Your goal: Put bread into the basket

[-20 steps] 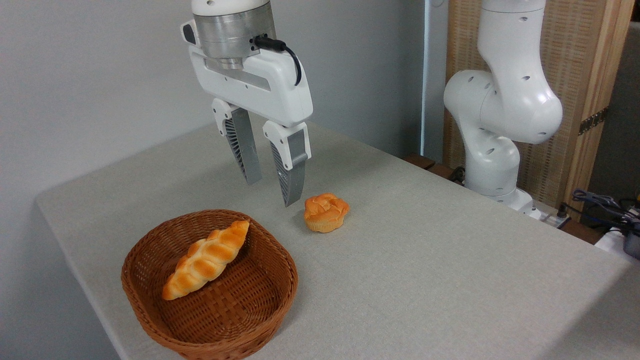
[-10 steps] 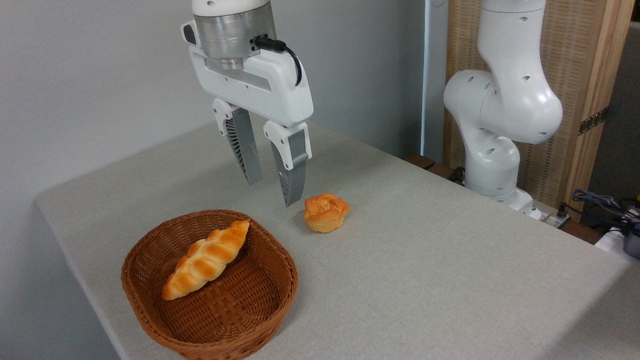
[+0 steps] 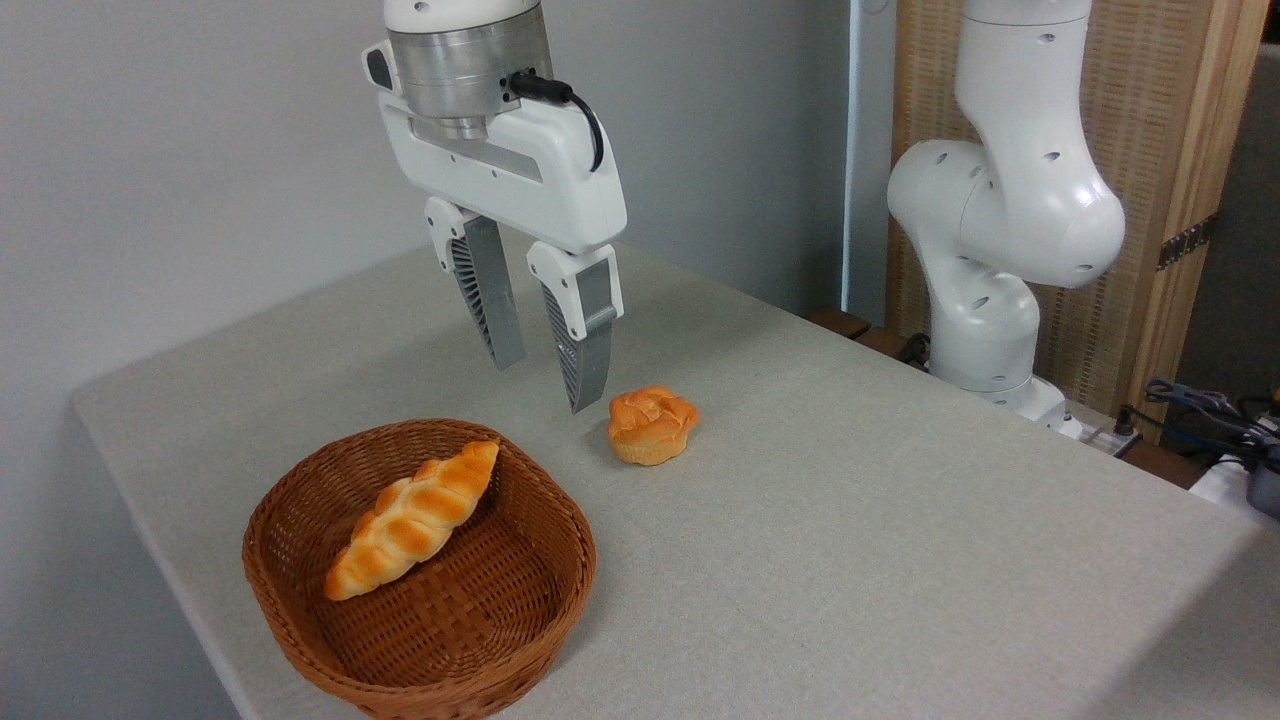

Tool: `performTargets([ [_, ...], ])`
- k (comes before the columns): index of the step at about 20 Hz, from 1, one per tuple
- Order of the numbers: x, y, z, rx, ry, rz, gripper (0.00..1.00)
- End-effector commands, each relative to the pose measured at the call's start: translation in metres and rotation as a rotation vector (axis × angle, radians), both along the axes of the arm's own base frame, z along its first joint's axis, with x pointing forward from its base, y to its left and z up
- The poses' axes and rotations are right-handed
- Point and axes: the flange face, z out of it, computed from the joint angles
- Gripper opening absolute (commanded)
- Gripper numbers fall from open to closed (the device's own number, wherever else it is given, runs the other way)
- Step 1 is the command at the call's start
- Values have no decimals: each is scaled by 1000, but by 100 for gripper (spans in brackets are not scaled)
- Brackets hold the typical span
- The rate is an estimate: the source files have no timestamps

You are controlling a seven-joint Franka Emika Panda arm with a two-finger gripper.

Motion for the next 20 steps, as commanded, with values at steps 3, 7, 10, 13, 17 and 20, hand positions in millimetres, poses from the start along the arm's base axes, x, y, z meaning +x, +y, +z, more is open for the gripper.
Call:
performTargets([
  [3,-5,0,1,6,5,-21,100],
  [7,-5,-2,-1,6,8,-27,100],
  [10,-5,-2,-1,6,8,-27,100],
  [13,-5,-2,-3,6,12,-27,100],
  [17,-7,-2,-5,6,17,-27,100],
  [20,-8,-3,-8,6,23,-55,100],
])
